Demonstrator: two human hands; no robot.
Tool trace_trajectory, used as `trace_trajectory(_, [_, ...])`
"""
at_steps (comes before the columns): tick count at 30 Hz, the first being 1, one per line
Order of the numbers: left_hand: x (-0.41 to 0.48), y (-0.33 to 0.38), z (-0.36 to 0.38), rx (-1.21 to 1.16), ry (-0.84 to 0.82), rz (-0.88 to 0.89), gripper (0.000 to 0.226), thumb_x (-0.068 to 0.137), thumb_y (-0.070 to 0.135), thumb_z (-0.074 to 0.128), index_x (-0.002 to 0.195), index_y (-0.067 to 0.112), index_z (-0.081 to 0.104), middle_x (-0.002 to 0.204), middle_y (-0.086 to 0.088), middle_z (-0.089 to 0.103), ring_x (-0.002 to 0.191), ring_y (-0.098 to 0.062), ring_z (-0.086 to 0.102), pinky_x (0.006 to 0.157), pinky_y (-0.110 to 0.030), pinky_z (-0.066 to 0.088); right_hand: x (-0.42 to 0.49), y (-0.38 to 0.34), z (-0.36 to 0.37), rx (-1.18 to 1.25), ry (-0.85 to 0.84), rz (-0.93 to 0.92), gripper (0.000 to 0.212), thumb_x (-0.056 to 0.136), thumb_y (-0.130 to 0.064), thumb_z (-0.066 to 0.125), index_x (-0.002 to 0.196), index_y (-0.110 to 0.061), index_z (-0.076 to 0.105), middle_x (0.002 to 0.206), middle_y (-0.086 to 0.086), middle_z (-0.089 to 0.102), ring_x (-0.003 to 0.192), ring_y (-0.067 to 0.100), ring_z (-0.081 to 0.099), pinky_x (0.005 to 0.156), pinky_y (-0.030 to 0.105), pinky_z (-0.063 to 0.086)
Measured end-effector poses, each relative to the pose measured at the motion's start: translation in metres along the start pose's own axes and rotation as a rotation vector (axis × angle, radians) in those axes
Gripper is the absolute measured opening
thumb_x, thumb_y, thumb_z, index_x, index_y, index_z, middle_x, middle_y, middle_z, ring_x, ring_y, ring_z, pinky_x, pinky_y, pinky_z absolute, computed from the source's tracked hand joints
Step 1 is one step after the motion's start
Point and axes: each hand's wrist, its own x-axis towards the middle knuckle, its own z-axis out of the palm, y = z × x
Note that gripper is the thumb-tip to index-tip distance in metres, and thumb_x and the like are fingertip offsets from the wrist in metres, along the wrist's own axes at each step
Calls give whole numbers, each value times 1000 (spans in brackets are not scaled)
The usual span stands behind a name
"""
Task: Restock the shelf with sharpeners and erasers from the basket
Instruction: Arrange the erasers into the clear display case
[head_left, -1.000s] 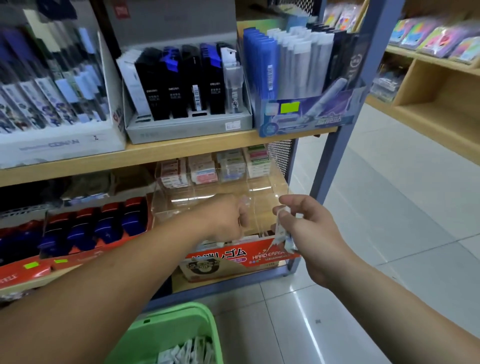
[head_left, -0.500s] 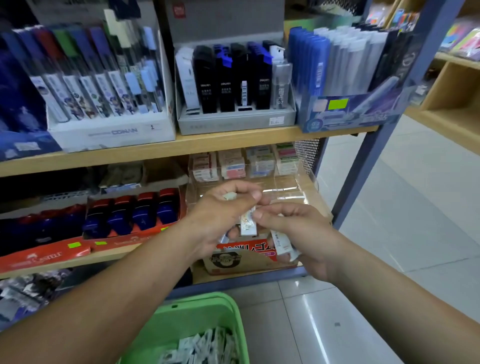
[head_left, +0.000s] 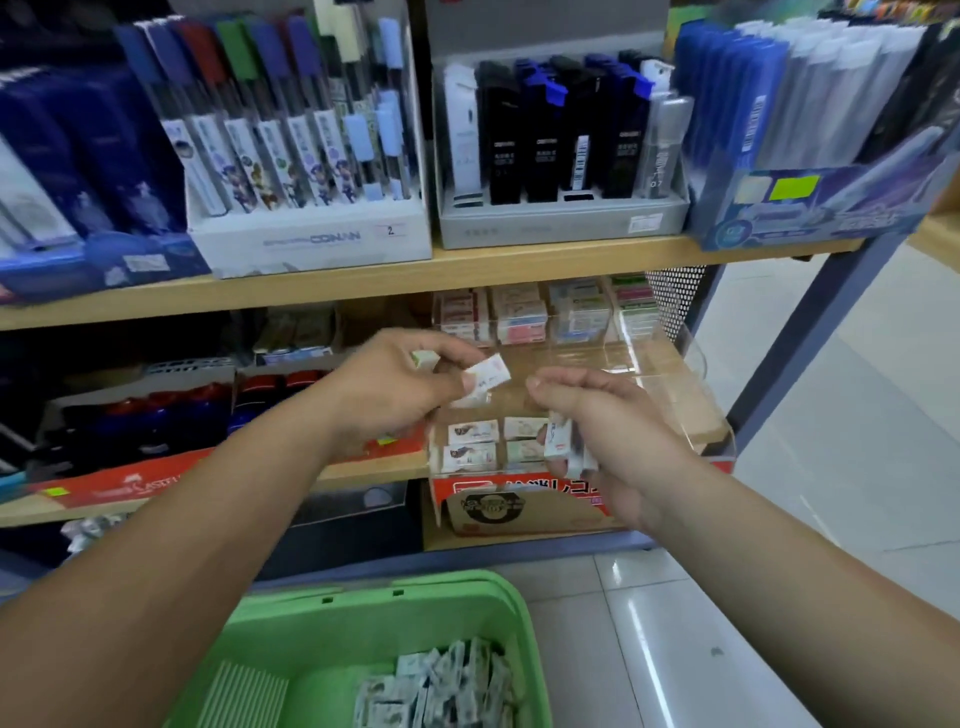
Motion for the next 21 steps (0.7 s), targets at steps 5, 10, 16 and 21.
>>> trace_trajectory(5, [3, -32, -1, 314, -59, 32, 13, 84, 25, 85, 90, 33, 77, 105, 13, 70, 99, -5, 66, 86, -24, 54, 10, 6, 11, -15, -98, 44, 32, 87, 2, 64, 107, -19, 77, 108, 9, 73, 82, 26, 70, 64, 35, 55])
trace_trajectory(10, [16, -41, 11, 463, -75, 66, 11, 84, 25, 85, 80, 31, 76, 95, 15, 70, 92, -3, 65, 83, -27, 56, 13, 10, 1, -33, -83, 4, 45, 86, 12, 64, 110, -24, 78, 118, 12, 74, 104, 26, 74, 80, 41, 62])
trace_trajectory(16, [16, -27, 7, 512, -60, 78, 15, 97, 43, 67, 91, 31, 75, 117, 11, 68, 104, -8, 61, 85, -28, 49, 9, 10, -2, -21, -65, -19, 45, 81, 14, 63, 106, -20, 79, 117, 18, 74, 105, 36, 73, 65, 37, 53])
trace_trajectory(21, [8, -14, 3, -463, -160, -156, 33, 103, 41, 56, 114, 14, 72, 99, -5, 66, 82, -18, 61, 70, -36, 53, 4, 9, 8, -100, -114, -61, 26, 85, 10, 68, 92, -14, 75, 81, 7, 74, 64, 20, 66, 50, 28, 46])
